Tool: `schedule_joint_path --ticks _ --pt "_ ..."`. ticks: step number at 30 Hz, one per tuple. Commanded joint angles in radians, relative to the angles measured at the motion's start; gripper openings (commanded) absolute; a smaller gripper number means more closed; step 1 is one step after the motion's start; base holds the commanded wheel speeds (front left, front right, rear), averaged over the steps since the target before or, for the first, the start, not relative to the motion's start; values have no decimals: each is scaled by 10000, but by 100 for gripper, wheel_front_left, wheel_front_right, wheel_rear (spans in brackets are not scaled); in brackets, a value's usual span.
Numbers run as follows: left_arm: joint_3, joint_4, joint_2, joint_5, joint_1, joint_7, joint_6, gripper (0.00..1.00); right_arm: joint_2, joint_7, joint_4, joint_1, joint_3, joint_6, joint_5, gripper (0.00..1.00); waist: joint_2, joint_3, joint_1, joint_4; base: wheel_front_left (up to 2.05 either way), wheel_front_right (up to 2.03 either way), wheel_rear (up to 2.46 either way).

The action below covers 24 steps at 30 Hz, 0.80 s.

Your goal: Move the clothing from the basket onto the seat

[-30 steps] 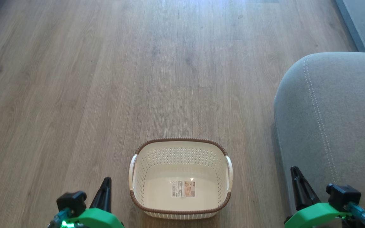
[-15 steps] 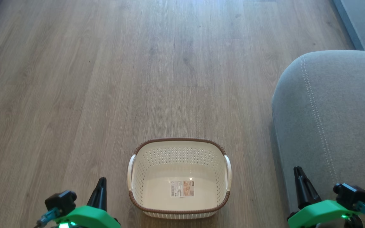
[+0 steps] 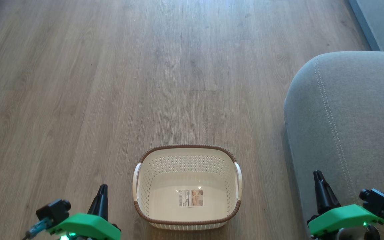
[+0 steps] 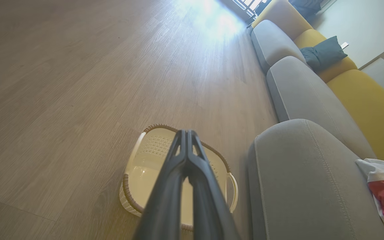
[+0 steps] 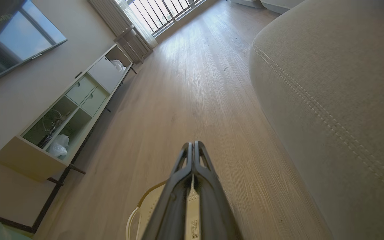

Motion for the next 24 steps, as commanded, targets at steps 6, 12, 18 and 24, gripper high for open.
schedule_joint_path --ticks 6,12,18,24 --pt "286 -380 3 -698 -661 204 -121 0 -140 173 -350 -560 -25 -1 772 0 0 11 0 -38 0 0 0" --pt "418 -425 4 -1309 -716 382 -179 0 -149 340 -361 -643 -73 -1 1433 0 0 22 0 -79 0 0 0" --pt "550 -470 4 -1921 -771 559 -237 0 -157 509 -373 -726 -123 -1 2092 0 0 33 0 -120 0 0 0" --pt "682 -515 4 -2533 -826 736 -295 0 -164 678 -385 -809 -175 -1 2749 0 0 44 0 -160 0 0 0"
